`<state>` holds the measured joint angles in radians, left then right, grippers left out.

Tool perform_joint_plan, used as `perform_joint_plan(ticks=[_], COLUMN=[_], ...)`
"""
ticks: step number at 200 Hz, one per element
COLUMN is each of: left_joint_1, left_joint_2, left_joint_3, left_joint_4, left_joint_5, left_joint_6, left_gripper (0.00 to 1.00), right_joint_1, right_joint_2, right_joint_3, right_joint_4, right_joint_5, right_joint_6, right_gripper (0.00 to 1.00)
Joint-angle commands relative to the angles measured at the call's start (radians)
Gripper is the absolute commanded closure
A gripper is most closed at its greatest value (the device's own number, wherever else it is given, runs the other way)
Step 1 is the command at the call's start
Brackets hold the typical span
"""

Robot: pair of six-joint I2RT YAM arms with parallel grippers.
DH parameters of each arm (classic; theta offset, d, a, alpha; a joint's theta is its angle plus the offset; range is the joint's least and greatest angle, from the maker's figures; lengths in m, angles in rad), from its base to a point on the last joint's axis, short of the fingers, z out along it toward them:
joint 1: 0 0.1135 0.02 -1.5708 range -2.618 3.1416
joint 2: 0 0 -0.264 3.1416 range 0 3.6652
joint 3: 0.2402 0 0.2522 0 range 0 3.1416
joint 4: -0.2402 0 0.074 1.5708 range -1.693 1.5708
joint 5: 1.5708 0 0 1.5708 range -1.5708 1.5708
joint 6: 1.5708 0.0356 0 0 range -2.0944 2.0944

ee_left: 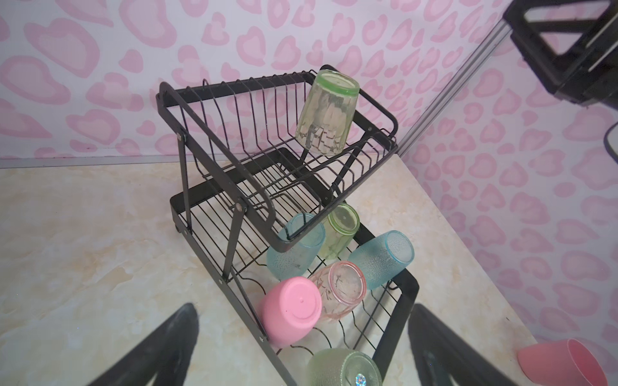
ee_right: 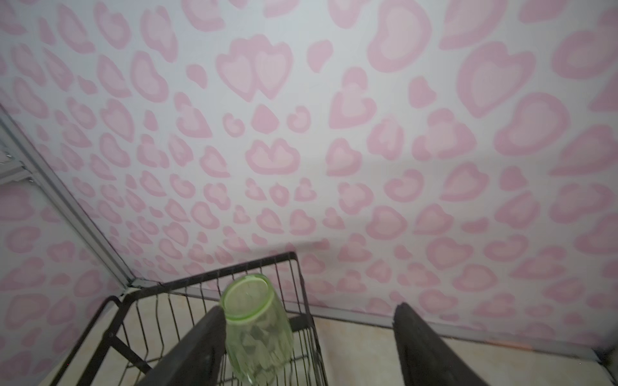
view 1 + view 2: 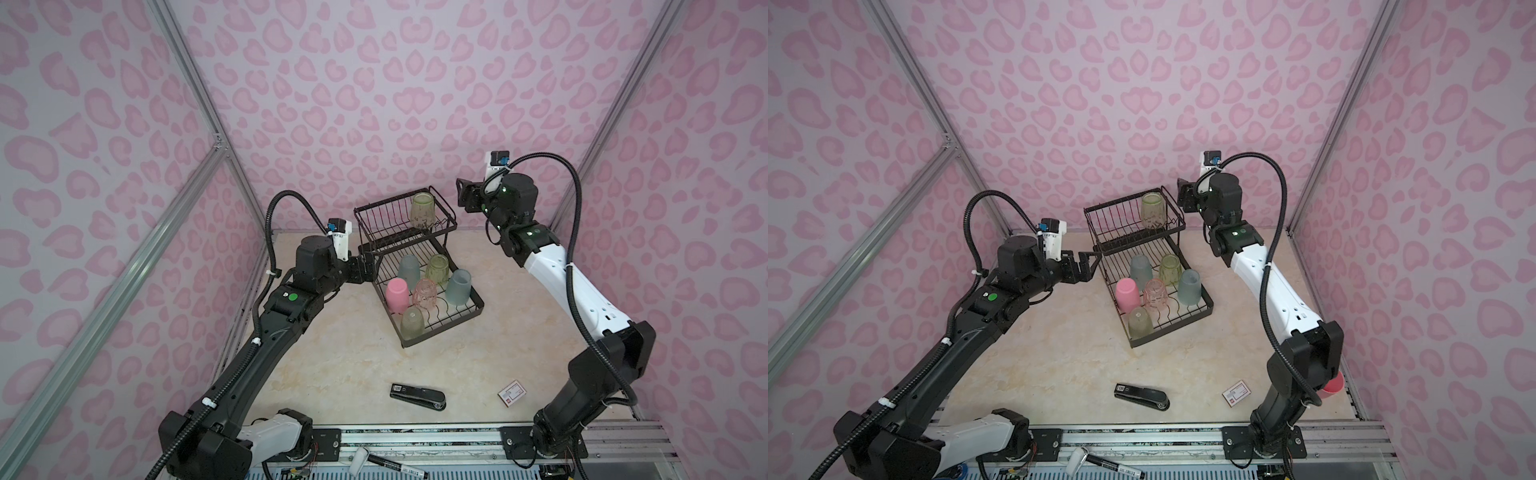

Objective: Load cups into a dish rack
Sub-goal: Place the cup upside down at the dish rack, then pick up the cup from the bottom-right of the table.

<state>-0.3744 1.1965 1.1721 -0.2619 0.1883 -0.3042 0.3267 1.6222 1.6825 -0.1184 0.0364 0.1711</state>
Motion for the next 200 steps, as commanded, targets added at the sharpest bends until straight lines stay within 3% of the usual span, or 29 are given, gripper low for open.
perform_joint_plan(ticks=[1, 46, 118, 200], left_joint_1=[-0.01, -0.13, -0.296, -0.418], left_joint_2=[-0.005, 0.052, 0.092, 0.11], left_joint_3=[0.044, 0.167, 0.084, 0.039], left_joint_4=[0.031, -0.033, -0.038, -0.061], left_joint_5=[0.054, 0.068, 0.263, 0.184], left_joint_6=[-0.01, 0.05, 0.18, 0.229], left_gripper=[0.0, 0.0, 0.0, 0.0], right_joint_1=[-0.034, -0.093, -0.225, -0.489], right_joint_2=[-0.1, -0.338, -0.558, -0.659], right_joint_3=[-0.061, -0.238, -0.478, -0.663], right_joint_4=[-0.234, -0.578, -0.882, -0.948], right_joint_5=[0.128, 0.43, 0.472, 0.367], right_joint_6=[0.066, 0.233, 0.484, 0.587], right_gripper=[0.28, 0.29, 0.28, 0.31])
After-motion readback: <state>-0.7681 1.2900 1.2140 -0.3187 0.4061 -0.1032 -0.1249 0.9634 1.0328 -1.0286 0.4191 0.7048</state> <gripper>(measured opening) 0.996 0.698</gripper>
